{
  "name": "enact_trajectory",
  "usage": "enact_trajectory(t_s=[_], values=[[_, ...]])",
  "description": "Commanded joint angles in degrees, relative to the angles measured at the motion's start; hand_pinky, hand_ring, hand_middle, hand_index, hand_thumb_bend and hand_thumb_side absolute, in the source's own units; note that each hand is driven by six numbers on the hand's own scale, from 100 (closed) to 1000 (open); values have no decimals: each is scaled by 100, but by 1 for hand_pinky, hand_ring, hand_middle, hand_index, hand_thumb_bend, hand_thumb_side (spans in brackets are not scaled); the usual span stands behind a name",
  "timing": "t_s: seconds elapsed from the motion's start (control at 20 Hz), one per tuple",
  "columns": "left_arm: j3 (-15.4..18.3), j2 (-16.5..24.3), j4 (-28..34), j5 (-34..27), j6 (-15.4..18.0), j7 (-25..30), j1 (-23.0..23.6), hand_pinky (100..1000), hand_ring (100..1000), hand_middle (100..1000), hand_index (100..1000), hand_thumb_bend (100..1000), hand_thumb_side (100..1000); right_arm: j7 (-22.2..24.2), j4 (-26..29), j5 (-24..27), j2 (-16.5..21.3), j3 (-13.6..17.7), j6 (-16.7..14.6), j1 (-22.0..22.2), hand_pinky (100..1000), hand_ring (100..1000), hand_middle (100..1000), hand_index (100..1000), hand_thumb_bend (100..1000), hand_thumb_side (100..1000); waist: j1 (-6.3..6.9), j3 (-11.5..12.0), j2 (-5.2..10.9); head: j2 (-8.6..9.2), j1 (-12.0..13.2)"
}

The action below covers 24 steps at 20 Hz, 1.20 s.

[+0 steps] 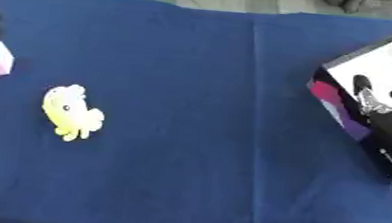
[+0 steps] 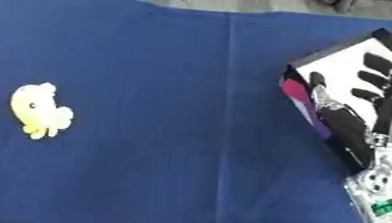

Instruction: Pick up the objects with one hand, pass them to the other hand, and then place them into the box on the other side of the table.

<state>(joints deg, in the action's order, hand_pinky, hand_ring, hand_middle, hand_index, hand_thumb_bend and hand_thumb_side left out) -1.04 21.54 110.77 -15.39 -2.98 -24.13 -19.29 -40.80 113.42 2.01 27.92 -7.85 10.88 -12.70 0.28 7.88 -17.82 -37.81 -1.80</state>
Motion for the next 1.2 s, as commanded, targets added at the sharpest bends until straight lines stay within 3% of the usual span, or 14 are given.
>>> enact_trajectory(t_s=[0.05,0.2,0.25,0.3,0.7,1.0,1.2], values=[[123,386,202,-19,-127,-86,-12,869,775,861,886,612,656,-42,117,-20,73,44,1,10,671,773,749,764,486,178,10,28,69,59,126],[189,885,355,44,-347,-112,168,872,782,864,892,632,641,-65,117,-49,99,47,10,60,672,773,749,764,487,178,42,69,67,30,308],[217,1092,369,122,-422,-82,244,873,785,866,893,638,739,-73,117,-60,111,52,8,69,672,773,749,764,483,185,55,79,67,22,364],[241,1307,375,225,-505,-28,333,876,790,870,899,640,635,-79,117,-72,127,56,5,75,672,773,749,764,487,178,70,89,64,19,409],[482,2716,382,689,-1387,1073,1090,896,822,881,916,629,617,-135,117,-146,204,74,0,147,672,774,750,765,489,177,154,184,10,44,491],[651,3319,382,692,-2043,2035,1441,925,862,884,916,638,511,-154,117,-185,231,66,-4,184,673,774,750,765,489,177,175,251,-26,3,584],[768,3616,183,691,-2394,2686,1417,934,879,878,904,660,435,-154,117,-203,269,55,1,212,673,774,750,765,490,177,187,279,-32,2,653]])
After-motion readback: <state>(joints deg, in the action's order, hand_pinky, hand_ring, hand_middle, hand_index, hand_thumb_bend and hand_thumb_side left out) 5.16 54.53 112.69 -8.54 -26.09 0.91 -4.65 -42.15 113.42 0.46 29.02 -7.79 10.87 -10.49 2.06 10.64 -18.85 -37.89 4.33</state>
